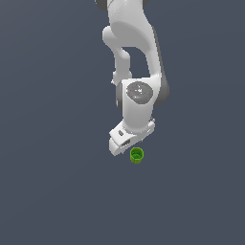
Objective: Pick up the object and move it to a goal position.
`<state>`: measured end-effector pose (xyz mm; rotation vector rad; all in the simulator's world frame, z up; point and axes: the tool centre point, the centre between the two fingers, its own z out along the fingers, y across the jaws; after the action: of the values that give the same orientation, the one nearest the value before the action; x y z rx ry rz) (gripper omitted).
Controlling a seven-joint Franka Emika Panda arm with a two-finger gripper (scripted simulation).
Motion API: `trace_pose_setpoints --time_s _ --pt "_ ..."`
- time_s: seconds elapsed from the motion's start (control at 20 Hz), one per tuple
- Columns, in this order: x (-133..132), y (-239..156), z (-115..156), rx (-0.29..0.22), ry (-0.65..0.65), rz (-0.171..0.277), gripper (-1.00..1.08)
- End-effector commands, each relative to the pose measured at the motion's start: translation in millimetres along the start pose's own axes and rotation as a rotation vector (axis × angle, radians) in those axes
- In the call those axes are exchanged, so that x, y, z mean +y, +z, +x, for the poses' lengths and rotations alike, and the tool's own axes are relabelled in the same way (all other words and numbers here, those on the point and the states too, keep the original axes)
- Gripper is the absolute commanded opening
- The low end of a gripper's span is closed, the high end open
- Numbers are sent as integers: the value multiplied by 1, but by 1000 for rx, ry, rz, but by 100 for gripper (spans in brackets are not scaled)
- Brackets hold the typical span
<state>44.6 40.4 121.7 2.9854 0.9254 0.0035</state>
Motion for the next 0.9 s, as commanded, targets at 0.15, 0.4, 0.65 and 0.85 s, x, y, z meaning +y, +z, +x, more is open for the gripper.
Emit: trace_pose_setpoints --time_s 0.15,0.4,0.65,0.85 --pt "-5 12 13 0 -170 5 100" --pt "-9 20 21 2 -290 10 100" --pt "-12 25 27 4 -371 13 100" --pt "-13 28 30 5 -408 15 100"
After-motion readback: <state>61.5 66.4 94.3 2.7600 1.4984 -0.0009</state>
